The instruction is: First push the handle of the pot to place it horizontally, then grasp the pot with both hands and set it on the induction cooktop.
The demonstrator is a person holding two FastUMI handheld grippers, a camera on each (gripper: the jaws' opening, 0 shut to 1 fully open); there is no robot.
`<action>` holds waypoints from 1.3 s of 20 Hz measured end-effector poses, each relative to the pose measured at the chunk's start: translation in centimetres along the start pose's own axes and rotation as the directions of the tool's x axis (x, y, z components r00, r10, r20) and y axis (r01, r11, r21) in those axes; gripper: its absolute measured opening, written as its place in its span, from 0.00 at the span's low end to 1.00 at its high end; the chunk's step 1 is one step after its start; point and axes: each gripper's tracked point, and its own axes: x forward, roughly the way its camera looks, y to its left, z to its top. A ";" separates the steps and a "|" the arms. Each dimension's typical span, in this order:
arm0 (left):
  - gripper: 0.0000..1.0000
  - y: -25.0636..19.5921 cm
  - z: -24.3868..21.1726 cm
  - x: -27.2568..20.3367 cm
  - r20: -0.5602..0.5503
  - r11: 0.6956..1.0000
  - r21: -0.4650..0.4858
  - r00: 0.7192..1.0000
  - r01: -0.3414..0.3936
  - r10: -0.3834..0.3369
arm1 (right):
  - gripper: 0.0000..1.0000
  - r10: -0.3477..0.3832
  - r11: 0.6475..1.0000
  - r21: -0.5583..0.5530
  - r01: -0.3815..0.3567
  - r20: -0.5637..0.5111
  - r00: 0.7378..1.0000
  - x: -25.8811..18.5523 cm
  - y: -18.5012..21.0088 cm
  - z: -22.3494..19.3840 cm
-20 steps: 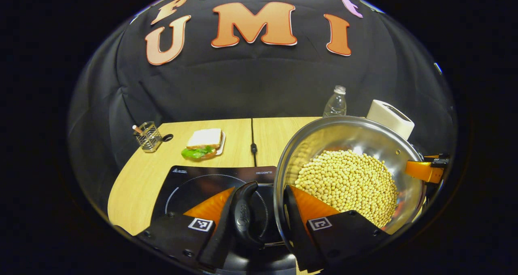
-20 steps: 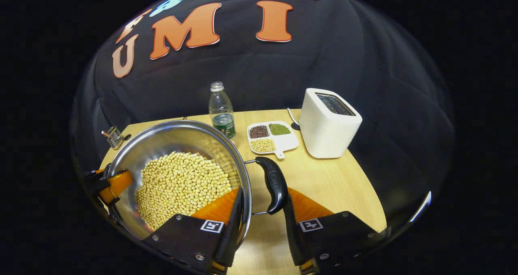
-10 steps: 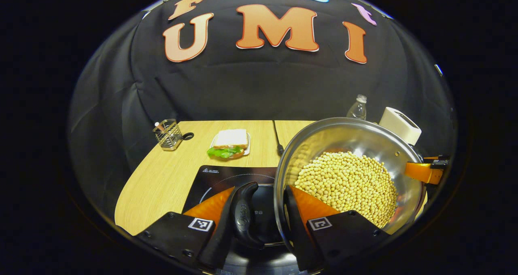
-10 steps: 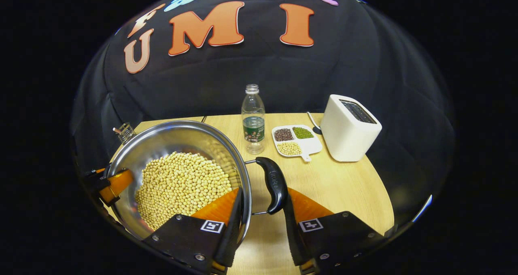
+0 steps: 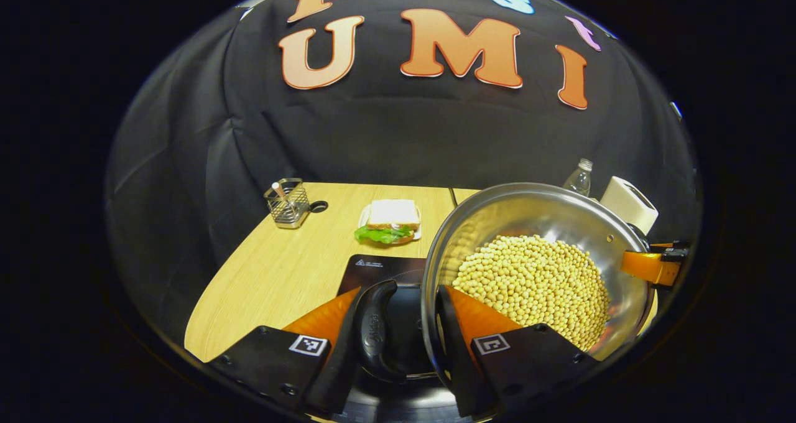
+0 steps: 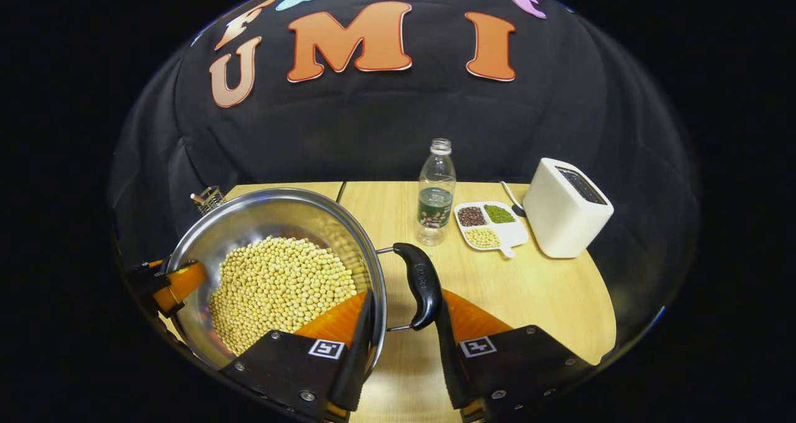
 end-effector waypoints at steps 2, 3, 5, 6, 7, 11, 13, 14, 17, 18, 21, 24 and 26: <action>0.71 1.3 0.0 0.0 0.000 1.000 0.001 1.000 -0.018 0.018 | 0.53 0.019 1.000 0.002 -0.019 -0.009 1.000 0.2 1.4 -0.3; 0.71 1.9 -0.1 0.0 -0.003 1.000 0.000 1.000 -0.026 0.026 | 0.53 0.024 1.000 -0.003 -0.024 -0.013 1.000 0.4 2.1 -0.4; 0.71 3.3 -0.3 0.1 -0.008 0.999 -0.011 0.999 -0.040 0.040 | 0.53 0.035 0.999 -0.013 -0.035 -0.011 0.999 0.9 3.0 -0.5; 0.68 4.0 -0.3 0.3 -0.010 0.999 -0.019 0.999 -0.048 0.047 | 0.53 0.042 0.999 -0.017 -0.043 -0.013 0.999 1.3 3.4 -0.5; 0.68 4.7 -0.5 0.3 -0.011 0.998 -0.023 0.998 -0.055 0.055 | 0.53 0.049 0.999 -0.020 -0.049 -0.011 0.999 1.7 4.0 -0.6; 0.71 7.5 -0.9 0.6 -0.023 0.995 -0.038 0.996 -0.088 0.087 | 0.48 0.081 0.996 -0.030 -0.081 -0.019 0.997 2.8 4.9 -1.0; 0.71 8.5 -1.3 0.9 -0.036 0.994 -0.045 0.995 -0.096 0.095 | 0.53 0.091 0.995 -0.031 -0.092 -0.026 0.996 2.8 4.7 -1.1; 0.71 8.9 -1.5 1.0 -0.038 0.994 -0.048 0.995 -0.099 0.097 | 0.53 0.094 0.995 -0.033 -0.095 -0.030 0.995 2.8 4.7 -1.2; 0.71 9.4 -1.7 1.8 -0.043 0.994 -0.049 0.994 -0.099 0.097 | 0.53 0.093 0.995 -0.027 -0.094 -0.037 0.995 2.7 4.6 -1.3; 0.69 9.5 -1.9 2.2 -0.046 0.994 -0.050 0.994 -0.099 0.097 | 0.53 0.092 0.995 -0.030 -0.093 -0.043 0.995 2.7 4.6 -1.4; 0.71 9.4 -2.6 3.0 -0.056 0.995 -0.052 0.995 -0.090 0.087 | 0.53 0.080 0.996 -0.041 -0.082 -0.045 0.996 2.4 4.4 -1.0; 0.69 9.5 -3.2 3.6 -0.070 0.994 -0.067 0.994 -0.088 0.084 | 0.53 0.075 0.995 -0.060 -0.078 -0.047 0.996 2.4 4.5 -1.1; 0.71 9.5 -3.5 3.9 -0.080 0.993 -0.079 0.994 -0.087 0.081 | 0.53 0.075 0.995 -0.066 -0.078 -0.054 0.996 2.4 4.6 -1.1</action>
